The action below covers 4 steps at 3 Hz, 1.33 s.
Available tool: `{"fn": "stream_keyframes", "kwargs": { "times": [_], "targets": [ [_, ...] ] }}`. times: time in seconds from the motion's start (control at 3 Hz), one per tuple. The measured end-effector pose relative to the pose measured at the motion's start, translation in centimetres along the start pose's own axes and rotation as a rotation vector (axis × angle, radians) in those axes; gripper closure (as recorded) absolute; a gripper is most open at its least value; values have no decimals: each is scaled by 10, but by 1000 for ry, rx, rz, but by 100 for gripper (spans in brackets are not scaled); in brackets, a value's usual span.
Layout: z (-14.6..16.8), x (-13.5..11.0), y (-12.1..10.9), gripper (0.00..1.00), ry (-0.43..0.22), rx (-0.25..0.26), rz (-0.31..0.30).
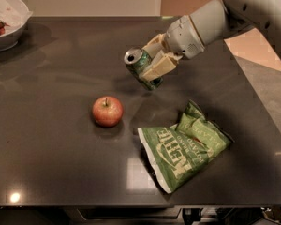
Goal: Place green can upright
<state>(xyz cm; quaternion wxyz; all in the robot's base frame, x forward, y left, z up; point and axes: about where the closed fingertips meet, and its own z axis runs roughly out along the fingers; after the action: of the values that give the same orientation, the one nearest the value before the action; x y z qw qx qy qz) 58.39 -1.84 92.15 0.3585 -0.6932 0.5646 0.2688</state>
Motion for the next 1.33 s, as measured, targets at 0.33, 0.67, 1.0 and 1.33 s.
{"fn": "stream_keyframes", "kwargs": {
  "times": [0.33,0.67,1.0,1.33],
  "targets": [
    [4,4,2,100,-63,5,55],
    [8,7,3,100,-104,6,92],
    [12,11,2,100,-172,19,125],
    [13,14,2,84,-256,35,143]
  ]
}}
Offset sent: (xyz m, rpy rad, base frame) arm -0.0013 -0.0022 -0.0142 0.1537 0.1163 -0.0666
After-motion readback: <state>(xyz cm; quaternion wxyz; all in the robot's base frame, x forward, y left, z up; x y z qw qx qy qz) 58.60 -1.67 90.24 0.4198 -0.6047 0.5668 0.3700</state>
